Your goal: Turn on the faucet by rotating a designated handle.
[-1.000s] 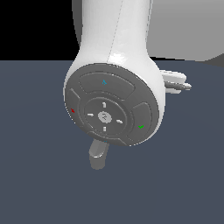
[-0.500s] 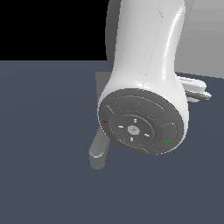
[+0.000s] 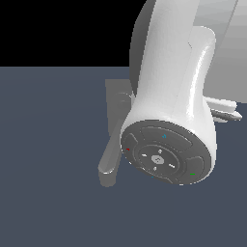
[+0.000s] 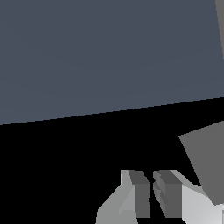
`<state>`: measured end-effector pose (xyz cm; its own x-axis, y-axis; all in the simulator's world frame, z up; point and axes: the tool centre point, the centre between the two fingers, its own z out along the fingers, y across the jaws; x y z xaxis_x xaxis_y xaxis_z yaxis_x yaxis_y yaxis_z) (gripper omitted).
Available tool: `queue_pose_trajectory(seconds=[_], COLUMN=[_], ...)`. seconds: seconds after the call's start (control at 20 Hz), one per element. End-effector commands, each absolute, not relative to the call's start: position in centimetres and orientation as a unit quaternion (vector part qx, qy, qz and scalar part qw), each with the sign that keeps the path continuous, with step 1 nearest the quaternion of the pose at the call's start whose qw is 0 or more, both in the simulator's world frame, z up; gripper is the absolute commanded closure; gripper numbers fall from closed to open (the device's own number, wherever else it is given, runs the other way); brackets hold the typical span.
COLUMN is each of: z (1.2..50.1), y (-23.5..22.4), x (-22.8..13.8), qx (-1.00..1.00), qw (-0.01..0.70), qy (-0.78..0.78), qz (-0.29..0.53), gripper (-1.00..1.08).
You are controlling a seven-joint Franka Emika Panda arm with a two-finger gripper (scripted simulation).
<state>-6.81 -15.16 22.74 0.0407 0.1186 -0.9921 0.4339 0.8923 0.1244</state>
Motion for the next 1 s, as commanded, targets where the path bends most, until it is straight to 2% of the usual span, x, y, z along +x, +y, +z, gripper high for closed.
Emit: queue_pose_trajectory(seconds=[0.0, 0.95], z=[22.4, 17.0], y=[-10.9, -12.4], x=[-5.3, -5.4], qx=[0.062, 0.06], qw=[0.705, 0.705], qy=[0.705, 0.705], qz=[-0.054, -0.054], gripper=[1.08, 1.08])
